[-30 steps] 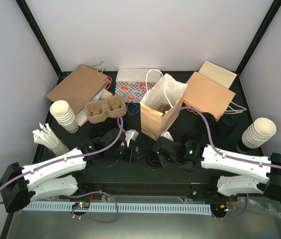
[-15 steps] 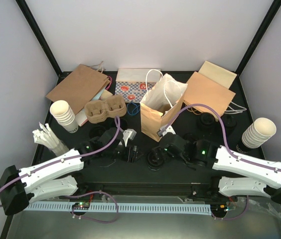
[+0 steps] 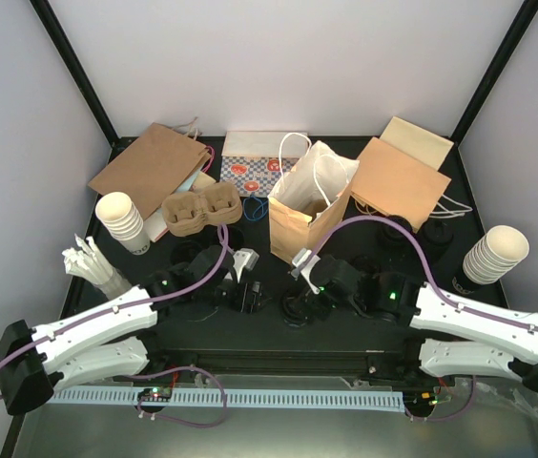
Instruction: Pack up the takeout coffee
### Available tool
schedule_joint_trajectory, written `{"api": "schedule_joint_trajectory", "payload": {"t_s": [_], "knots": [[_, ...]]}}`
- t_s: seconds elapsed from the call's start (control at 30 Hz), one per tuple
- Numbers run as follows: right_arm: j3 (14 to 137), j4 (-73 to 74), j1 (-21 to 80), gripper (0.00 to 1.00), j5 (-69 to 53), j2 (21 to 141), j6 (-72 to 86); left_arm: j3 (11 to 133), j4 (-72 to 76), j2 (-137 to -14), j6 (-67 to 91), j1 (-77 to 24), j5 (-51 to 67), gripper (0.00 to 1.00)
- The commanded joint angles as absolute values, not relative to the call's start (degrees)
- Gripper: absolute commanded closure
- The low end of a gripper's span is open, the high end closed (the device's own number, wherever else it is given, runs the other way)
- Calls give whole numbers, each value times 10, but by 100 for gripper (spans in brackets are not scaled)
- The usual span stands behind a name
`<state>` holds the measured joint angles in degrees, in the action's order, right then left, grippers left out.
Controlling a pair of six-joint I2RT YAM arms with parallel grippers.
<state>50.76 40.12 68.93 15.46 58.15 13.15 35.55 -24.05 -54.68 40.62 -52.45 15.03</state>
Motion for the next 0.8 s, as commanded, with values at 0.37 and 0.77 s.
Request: {"api": "schedule_joint_trajectory", "payload": {"t_s": [0.37, 0.77], "knots": [[506, 418, 690, 0, 42, 638, 134, 375, -252, -531, 392, -516, 139, 28], [483, 426, 675, 1, 51, 644, 195, 363, -235, -530, 396, -514, 145, 28]]}}
